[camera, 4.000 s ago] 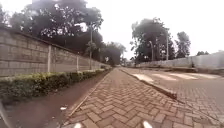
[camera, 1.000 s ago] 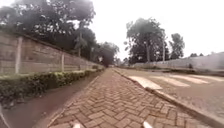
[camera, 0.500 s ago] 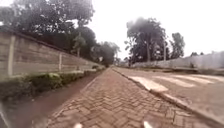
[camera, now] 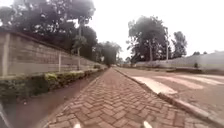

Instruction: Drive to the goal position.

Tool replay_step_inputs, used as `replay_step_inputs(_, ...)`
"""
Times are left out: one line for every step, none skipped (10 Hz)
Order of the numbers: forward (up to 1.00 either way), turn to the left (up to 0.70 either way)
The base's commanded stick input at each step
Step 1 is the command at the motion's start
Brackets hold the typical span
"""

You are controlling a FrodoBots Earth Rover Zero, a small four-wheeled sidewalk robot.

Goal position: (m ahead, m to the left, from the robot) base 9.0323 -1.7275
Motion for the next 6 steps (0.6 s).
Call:
replay_step_inputs(0.7,0.08)
replay_step_inputs(0.7,0.11)
replay_step_inputs(0.7,0.06)
replay_step_inputs(0.7,0.01)
replay_step_inputs(0.7,0.03)
replay_step_inputs(0.7,0.07)
